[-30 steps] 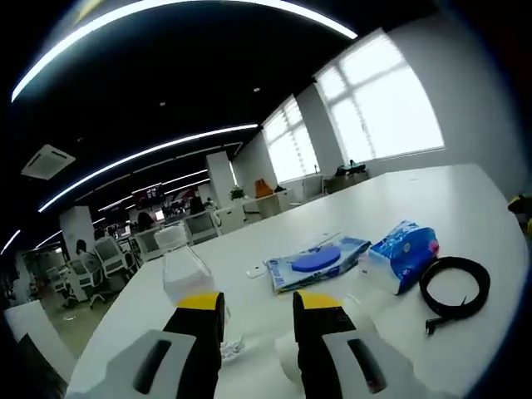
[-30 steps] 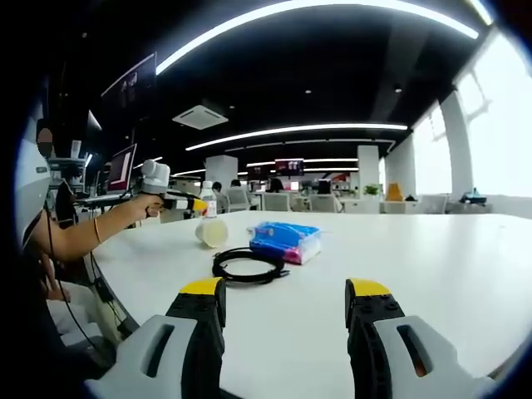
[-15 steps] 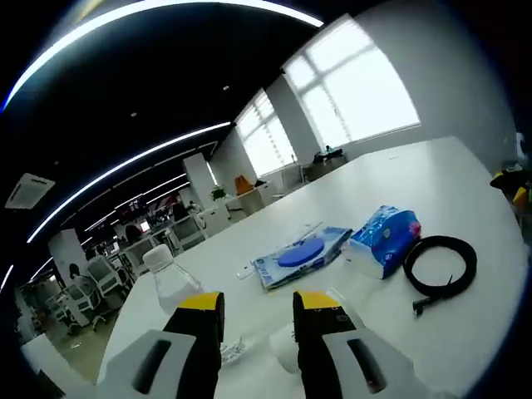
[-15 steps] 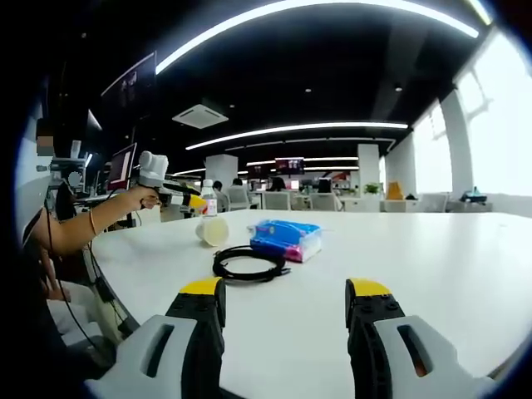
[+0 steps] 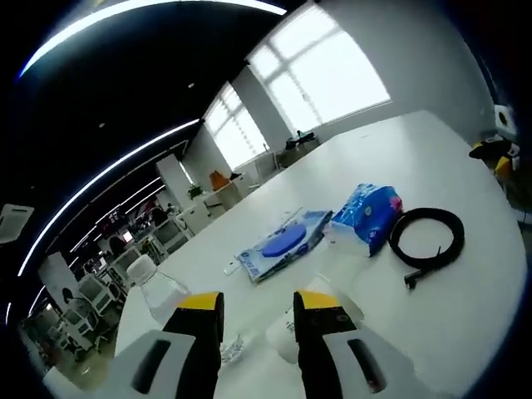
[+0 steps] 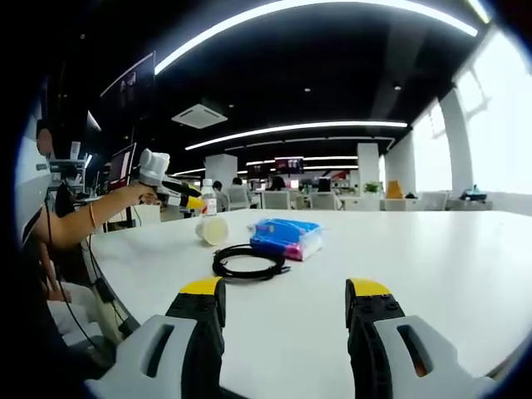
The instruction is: Arrange the tabletop items into an orderly group along one side of the table until the central work area is clear of visible clutter.
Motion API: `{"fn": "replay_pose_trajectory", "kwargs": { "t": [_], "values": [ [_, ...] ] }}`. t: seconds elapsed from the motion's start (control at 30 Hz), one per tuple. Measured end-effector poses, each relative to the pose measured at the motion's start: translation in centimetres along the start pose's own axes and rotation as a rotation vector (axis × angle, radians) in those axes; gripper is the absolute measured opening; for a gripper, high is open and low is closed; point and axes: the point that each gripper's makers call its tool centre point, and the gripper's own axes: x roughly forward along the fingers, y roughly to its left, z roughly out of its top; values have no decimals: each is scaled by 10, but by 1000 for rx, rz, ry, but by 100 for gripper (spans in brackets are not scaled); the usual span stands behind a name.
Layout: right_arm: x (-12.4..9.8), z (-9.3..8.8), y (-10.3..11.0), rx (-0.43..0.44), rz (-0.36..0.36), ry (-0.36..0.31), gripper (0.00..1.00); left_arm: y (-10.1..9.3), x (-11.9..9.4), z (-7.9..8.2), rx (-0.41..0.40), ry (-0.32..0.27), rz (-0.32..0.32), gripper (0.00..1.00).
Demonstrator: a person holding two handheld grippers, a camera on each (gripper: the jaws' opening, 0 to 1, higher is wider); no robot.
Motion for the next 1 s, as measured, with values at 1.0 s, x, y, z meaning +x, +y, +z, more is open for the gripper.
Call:
{"fn": "replay_pose_trajectory", "kwargs": {
  "t": [1.0],
  "values": [
    [-3, -9, -9, 1, -27, 26, 56, -29, 4, -11, 168, 73, -265, 34]
  ]
}}
